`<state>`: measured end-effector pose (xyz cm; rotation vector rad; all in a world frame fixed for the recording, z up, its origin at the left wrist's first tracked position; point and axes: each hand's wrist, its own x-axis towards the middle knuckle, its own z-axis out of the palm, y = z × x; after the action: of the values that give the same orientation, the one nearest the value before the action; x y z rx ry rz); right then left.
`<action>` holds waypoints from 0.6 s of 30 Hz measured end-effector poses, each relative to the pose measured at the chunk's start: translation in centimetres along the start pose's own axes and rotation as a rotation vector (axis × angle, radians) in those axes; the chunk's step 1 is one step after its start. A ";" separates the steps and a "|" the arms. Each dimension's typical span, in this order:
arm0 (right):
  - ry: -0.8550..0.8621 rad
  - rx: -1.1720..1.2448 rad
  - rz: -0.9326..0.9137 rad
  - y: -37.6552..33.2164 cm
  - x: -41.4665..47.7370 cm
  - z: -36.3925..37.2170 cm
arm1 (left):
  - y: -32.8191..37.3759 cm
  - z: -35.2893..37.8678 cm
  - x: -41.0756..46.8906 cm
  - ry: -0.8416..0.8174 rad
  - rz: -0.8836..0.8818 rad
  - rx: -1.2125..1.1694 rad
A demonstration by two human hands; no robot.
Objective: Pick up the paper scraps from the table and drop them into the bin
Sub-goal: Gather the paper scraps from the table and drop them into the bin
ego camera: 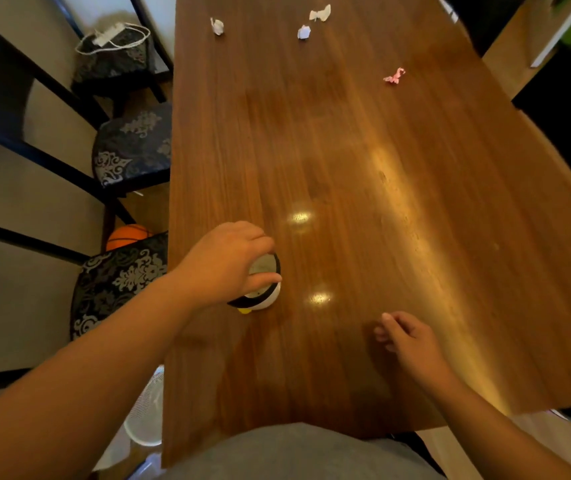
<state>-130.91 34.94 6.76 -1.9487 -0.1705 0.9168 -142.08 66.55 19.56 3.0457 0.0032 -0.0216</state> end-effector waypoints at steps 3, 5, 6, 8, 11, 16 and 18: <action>-0.018 -0.028 0.012 -0.4 0.3 -0.1 | 0.7 -1.0 -1.2 0.165 -0.109 -0.113; -0.040 -0.054 0.025 -0.5 0.1 0.0 | 1.8 -1.1 -3.0 0.252 -0.212 -0.226; -0.051 -0.067 0.035 -0.5 0.0 0.1 | 2.5 -0.7 -4.3 0.282 -0.259 -0.269; -0.066 -0.092 0.065 -0.1 -0.8 0.3 | 4.3 0.8 -7.1 0.283 -0.357 -0.364; -0.049 -0.122 0.115 0.9 -3.1 0.7 | 6.7 4.1 -11.2 0.032 -0.508 -0.553; 0.082 -0.167 0.209 4.6 -9.7 2.0 | 9.4 11.0 -15.3 -0.405 -0.511 -0.882; 0.142 -0.170 0.257 6.8 -12.6 2.7 | 10.7 13.5 -16.0 -0.550 -0.485 -0.939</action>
<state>-143.27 27.26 7.26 -2.2216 0.0904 0.9486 -158.22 54.55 7.41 1.9602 0.5364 -0.6716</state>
